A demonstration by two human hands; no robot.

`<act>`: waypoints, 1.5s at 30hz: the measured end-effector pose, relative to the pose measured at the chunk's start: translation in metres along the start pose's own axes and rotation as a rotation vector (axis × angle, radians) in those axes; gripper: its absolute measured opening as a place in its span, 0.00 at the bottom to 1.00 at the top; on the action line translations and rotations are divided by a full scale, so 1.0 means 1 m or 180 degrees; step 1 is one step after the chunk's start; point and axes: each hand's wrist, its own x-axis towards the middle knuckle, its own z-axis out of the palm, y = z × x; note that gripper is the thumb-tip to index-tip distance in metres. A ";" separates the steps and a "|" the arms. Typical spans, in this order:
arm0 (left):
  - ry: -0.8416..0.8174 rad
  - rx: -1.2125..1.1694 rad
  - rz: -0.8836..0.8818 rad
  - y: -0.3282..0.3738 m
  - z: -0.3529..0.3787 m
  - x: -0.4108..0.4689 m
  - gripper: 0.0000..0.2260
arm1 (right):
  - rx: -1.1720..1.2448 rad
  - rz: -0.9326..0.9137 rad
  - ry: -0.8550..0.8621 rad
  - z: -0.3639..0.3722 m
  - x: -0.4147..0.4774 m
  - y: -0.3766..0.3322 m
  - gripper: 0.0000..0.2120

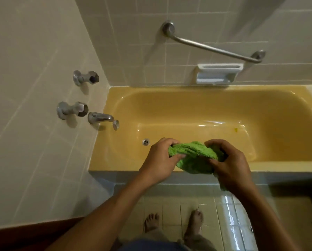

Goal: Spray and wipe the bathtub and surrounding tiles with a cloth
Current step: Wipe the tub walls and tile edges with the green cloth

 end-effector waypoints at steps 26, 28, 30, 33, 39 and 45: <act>-0.1300 -0.1321 0.0337 0.222 0.311 -0.039 0.14 | 0.1364 0.0942 0.0825 -0.284 -0.188 0.151 0.14; -0.1327 -0.1149 0.0430 0.231 0.327 -0.035 0.13 | 0.1251 0.0937 0.0915 -0.302 -0.185 0.161 0.12; -0.1318 -0.0992 0.0545 0.238 0.340 -0.023 0.11 | 0.1166 0.0973 0.1043 -0.319 -0.176 0.169 0.11; -0.1307 -0.0681 0.0788 0.248 0.360 0.003 0.09 | 0.0709 0.0994 0.1281 -0.347 -0.154 0.180 0.11; -0.1282 -0.0211 0.1169 0.277 0.395 0.063 0.09 | 0.0265 0.1016 0.1667 -0.403 -0.121 0.190 0.07; -0.1360 -0.0159 0.1085 0.302 0.438 0.106 0.09 | 0.0373 0.0945 0.2326 -0.450 -0.111 0.206 0.06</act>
